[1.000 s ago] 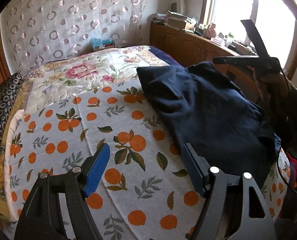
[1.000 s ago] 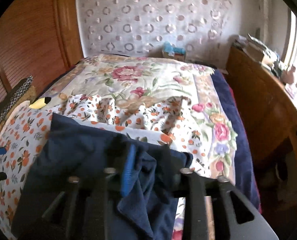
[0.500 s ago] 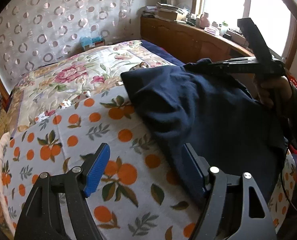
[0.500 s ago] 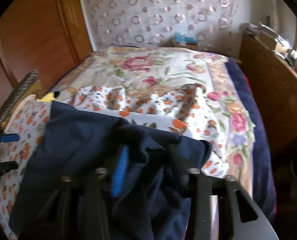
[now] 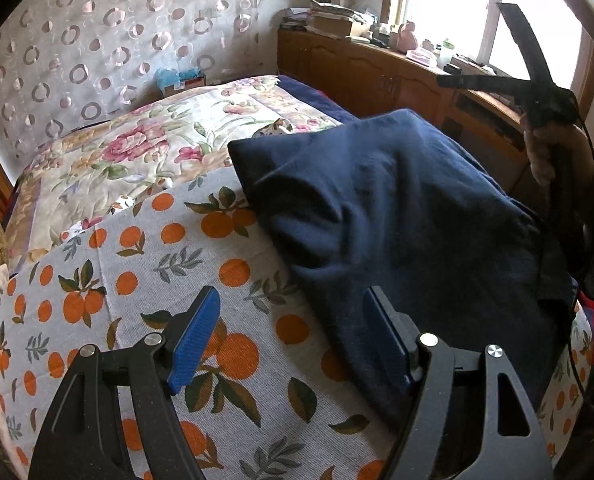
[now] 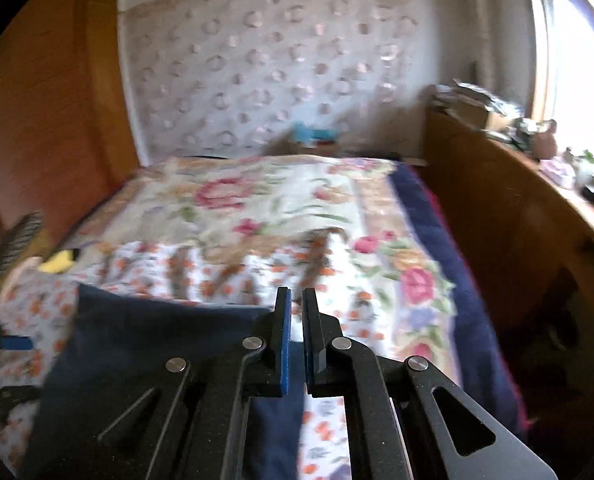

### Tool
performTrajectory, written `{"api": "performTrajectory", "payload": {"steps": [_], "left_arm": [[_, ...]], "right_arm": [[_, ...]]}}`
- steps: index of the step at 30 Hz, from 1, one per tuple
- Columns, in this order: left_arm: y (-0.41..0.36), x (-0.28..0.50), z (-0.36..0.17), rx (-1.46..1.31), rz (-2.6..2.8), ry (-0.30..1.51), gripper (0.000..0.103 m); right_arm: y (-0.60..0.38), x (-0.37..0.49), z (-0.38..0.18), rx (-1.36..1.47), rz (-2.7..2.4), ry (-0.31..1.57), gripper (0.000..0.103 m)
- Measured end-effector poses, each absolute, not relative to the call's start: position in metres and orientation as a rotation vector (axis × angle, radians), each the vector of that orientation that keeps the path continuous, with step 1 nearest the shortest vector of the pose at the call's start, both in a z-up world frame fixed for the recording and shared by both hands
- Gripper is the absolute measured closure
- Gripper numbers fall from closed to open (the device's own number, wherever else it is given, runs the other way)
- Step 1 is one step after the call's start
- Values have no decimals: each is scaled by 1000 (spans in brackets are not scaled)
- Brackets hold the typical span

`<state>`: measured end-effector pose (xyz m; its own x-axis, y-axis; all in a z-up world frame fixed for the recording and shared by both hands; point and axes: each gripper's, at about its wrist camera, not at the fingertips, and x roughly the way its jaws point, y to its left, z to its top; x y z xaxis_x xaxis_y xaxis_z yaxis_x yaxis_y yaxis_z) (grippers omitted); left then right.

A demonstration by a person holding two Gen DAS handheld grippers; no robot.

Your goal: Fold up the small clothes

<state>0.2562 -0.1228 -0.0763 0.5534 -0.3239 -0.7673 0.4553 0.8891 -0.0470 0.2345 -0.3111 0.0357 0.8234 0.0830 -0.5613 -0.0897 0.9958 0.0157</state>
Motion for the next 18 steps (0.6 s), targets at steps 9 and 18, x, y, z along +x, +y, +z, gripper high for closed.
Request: {"api": "performTrajectory", "payload": {"steps": [9,18], "left_arm": [[-125,244,-73,155,-468,850,28],[-128,210,-67,154,-505,829,28]], "right_arm": [[-306,217,24,-52,143,674,80],[-281,143,29,-69,215,728,65]]}}
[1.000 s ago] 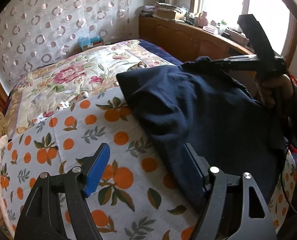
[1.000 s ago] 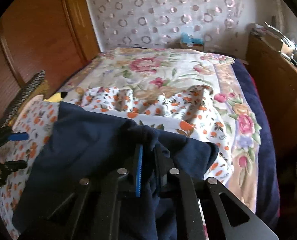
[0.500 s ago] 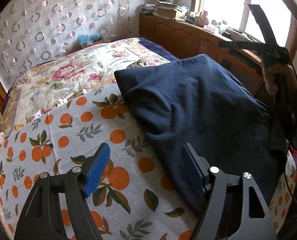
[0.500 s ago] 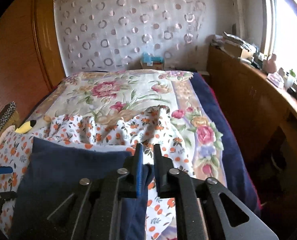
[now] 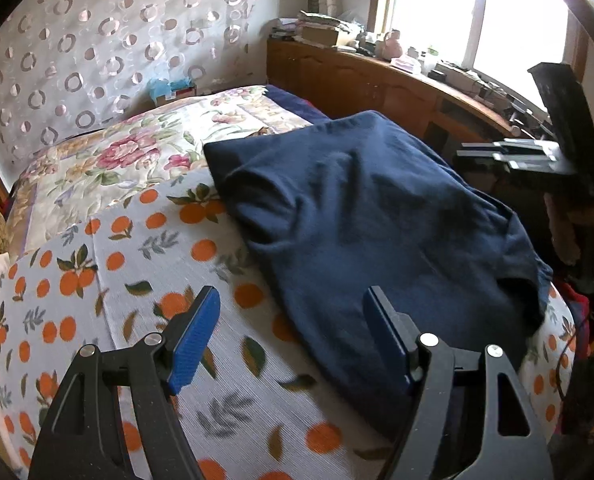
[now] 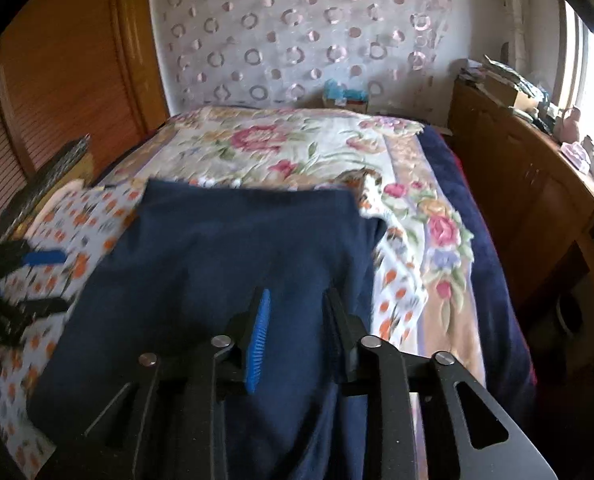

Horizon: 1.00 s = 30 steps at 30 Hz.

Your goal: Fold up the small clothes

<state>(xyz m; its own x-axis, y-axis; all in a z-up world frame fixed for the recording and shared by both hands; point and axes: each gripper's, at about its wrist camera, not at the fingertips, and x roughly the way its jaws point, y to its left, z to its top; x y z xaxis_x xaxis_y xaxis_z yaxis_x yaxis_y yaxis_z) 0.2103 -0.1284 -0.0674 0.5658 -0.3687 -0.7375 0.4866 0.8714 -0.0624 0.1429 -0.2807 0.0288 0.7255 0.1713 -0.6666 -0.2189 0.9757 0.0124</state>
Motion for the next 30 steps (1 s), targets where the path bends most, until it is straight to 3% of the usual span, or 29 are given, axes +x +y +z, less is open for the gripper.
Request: {"api": "performTrajectory", "payload": {"steps": [3,16,30], "left_arm": [[-128,201,-68,145,-519,826,28],[-133,170,-63,155,-537,796,28],[-140,154,-66,161,-567,795,28]], "right_arm": [[-275,120,29,-72,229,744,59],[-259,81,26,-121,229,807,58],[-322,24,25,-92,23,886,58]]}}
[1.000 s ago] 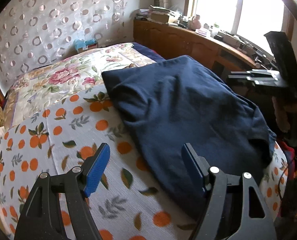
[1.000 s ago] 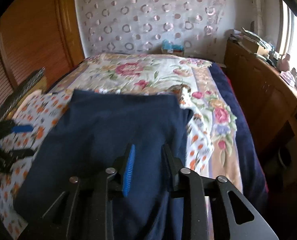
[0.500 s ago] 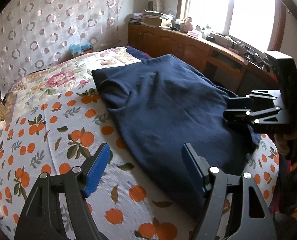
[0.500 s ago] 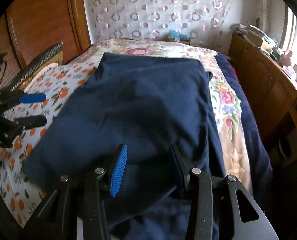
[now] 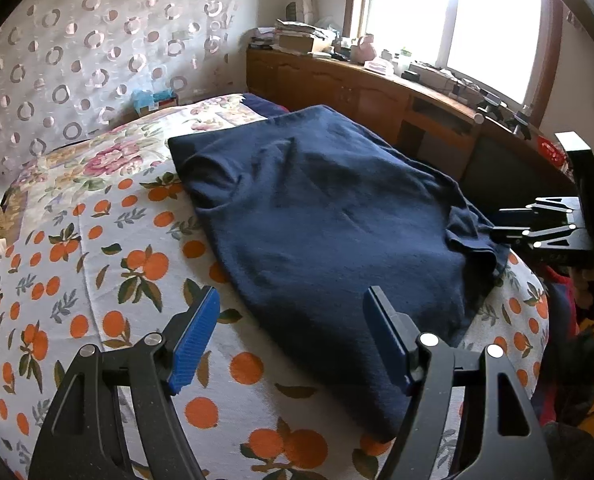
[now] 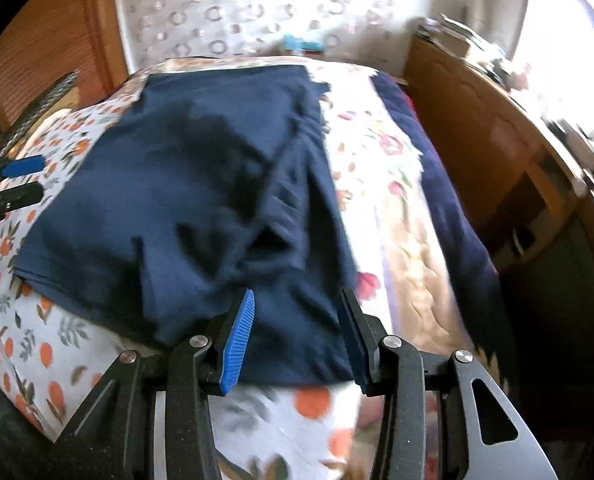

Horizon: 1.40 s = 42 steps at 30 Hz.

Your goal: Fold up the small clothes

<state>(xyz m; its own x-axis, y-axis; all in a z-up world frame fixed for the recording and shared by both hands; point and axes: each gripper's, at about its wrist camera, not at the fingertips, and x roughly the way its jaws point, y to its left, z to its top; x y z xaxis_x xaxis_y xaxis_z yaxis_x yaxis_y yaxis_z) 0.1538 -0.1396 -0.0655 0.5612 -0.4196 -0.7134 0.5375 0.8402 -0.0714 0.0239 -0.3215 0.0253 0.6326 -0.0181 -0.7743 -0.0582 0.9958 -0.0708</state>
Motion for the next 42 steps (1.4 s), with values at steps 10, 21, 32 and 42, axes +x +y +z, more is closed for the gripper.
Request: {"api": "performTrajectory", "payload": {"steps": [10,21,32,42], "left_arm": [[-147,149,-74,179,-568,822,28],[-152,148,-88,204,-566,876,28],[-154,147,-96,198,-575,894,26],[-155,146,-96,197,-575,895,26]], "right_arm": [[-312,12,34,-28,41,782,58],[-258,23,8,-91,238,789,80],[-308,-20,12,26,98,740,98],[-327,-40,6,91,-5,741,98]]}}
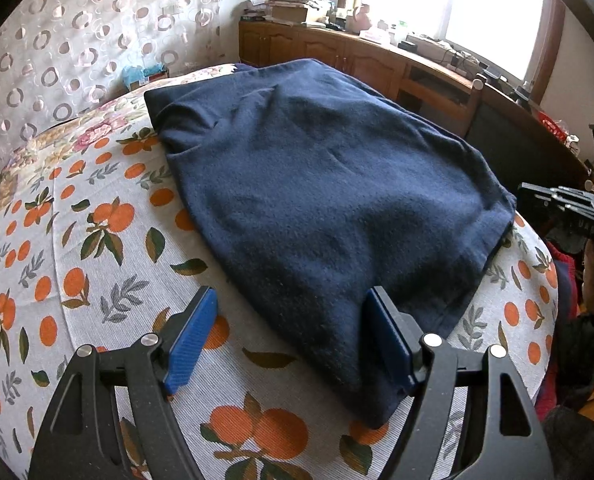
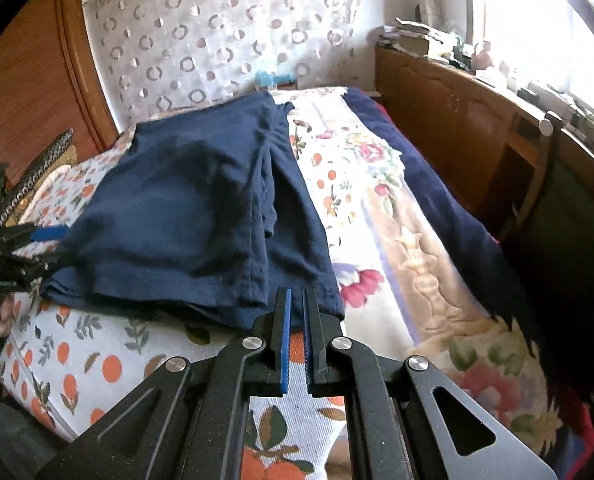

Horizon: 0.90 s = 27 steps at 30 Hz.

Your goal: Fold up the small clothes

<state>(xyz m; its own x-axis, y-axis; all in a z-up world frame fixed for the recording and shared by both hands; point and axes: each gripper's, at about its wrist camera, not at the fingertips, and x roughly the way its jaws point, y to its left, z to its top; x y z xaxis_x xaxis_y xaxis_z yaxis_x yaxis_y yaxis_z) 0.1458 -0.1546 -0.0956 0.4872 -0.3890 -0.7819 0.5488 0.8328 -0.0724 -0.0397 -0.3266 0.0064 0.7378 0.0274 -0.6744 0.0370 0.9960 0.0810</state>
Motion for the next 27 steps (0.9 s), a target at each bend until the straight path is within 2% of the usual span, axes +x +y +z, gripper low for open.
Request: {"api": "performTrajectory", "payload": {"steps": [5,8,11,13,17,20,21,22,23,26,27], "left_arm": [[-152,140,-95,181,-569,893,26],[-149,134,-94,167,-564,885,27],[-144,129,-93,132,-584,900,38],[-142,125,-93,119,-594,906,47],[-144,115,-93,116,-613,909,50],[-145,112,-94,98,-644,915,71],[-146,112,-94,87,-666,928,87],[-147,112,-93,85,-668,929,94],[-147,111,-92,85,-671,925,98],[-144,99,-77,69,-688,876,99],[-142,97,-71,60,-691,861,99]], "right_arm": [[-318,-37,13,61,15,713,97],[-310,-28,9,32,34,709,85],[-305,-20,5,16,53,694,69],[-300,-14,3,12,80,691,64],[-288,-6,0,-16,129,684,54],[-281,-2,-6,-44,175,692,53],[-279,0,-8,-53,186,696,53],[-277,2,-10,-60,200,701,53],[-276,3,-11,-67,213,707,53],[-271,4,-14,-103,242,723,51],[-269,3,-14,-115,253,725,47]]}}
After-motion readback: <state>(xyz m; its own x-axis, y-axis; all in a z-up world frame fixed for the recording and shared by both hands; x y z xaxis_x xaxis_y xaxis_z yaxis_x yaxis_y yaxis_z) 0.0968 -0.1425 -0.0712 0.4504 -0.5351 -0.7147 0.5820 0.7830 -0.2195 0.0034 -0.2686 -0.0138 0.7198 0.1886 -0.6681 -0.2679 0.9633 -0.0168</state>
